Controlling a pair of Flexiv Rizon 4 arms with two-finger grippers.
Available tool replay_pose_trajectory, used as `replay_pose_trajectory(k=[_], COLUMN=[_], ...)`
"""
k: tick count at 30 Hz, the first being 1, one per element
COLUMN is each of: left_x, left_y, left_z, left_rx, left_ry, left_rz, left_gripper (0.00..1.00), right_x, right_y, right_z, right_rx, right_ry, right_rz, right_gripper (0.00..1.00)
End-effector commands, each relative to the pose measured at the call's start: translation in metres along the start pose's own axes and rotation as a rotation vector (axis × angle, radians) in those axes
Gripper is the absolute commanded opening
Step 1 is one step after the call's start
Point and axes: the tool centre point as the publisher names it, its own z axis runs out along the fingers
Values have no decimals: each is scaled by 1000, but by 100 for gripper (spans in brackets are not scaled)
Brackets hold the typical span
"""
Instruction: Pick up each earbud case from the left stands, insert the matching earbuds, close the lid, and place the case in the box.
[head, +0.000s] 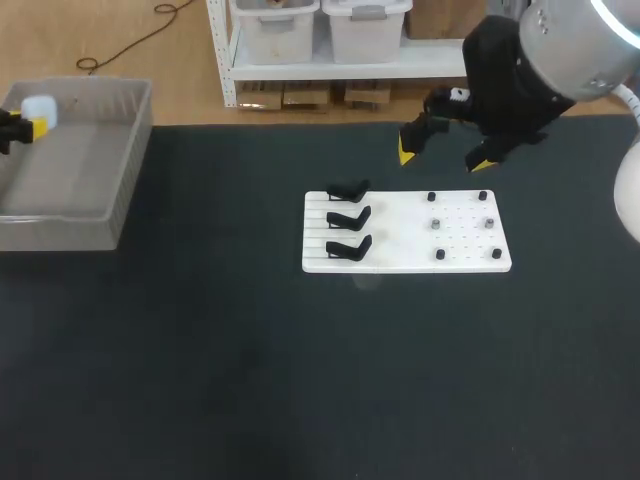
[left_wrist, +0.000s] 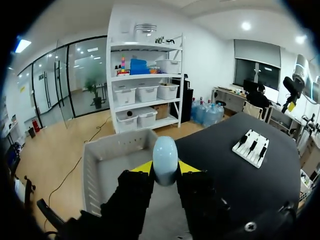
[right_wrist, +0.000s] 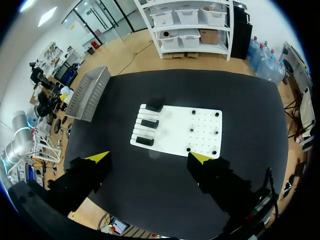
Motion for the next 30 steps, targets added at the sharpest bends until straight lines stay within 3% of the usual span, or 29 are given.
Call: replay_pose_trajectory(k=[1,14,15,17,30], left_x=[5,35,36,37,36], left_y=[6,20,21,21,13], left_z=[12,17,17,16,12], left_rx=[-119,-160,-166,-169,-165], left_ry=[13,74,78,80,55], left_rz=[-5,-67,-73,-83,-84], left_gripper=[0,0,4,100,100], right_x=[2,2,2,2,2], right_y=[0,0,0,0,0], right_z=[-1,-1,-1,-1,-1], right_rx=[3,3,3,3,3], right_ry=[-7,-7,-7,-7,-7], right_rz=[1,1,1,1,1], right_gripper=[100,100,100,100,100])
